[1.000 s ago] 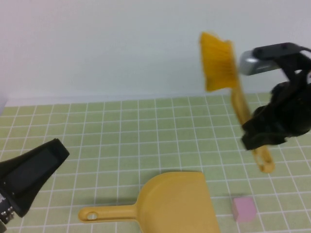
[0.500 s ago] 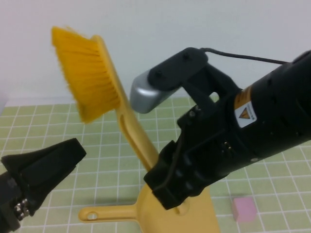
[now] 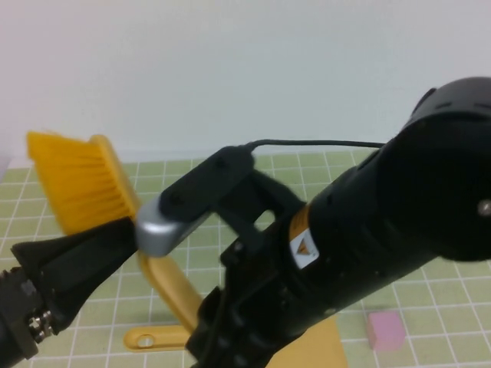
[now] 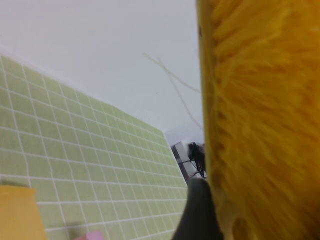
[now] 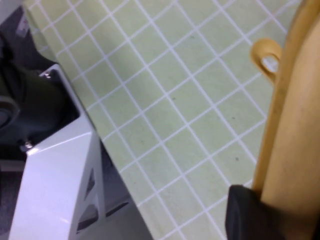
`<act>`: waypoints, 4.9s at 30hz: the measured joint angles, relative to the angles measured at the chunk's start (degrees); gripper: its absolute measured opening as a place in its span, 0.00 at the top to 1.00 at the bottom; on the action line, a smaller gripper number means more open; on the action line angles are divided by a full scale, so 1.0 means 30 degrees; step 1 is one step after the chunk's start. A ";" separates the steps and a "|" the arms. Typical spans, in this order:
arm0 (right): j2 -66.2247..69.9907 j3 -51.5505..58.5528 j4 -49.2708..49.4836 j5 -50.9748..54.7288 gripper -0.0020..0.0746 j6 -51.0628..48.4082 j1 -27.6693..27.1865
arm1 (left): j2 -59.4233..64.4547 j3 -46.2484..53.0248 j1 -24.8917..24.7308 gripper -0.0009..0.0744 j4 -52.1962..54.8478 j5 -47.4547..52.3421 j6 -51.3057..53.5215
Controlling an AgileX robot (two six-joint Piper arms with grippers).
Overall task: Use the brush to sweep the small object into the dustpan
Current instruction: Hand over the broom, then pick up the dustpan from the table
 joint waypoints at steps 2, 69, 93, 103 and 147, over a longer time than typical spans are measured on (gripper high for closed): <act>0.0045 -0.0163 0.0000 -0.0097 0.73 0.0000 0.0316 | 0.0000 0.0000 0.0000 0.33 0.0033 0.0000 0.0000; -0.2619 0.6355 1.4970 0.2096 0.37 -1.2593 -0.5588 | 0.0000 0.0034 0.0000 0.99 -0.0141 0.4037 0.0004; -0.1537 0.8585 2.2798 0.3332 0.47 -1.8751 -0.5588 | 0.0000 0.0034 0.0000 0.99 -0.3703 0.5221 0.1313; -0.1110 0.8585 2.3358 0.3538 0.74 -1.9705 -0.5588 | 0.0000 -0.0091 0.0000 0.77 -0.3703 0.5010 0.2899; -0.1110 0.3487 -0.1294 0.5044 0.74 -0.5698 -1.3128 | 1.7086 -1.3441 -0.5944 0.18 2.7230 0.6084 0.0387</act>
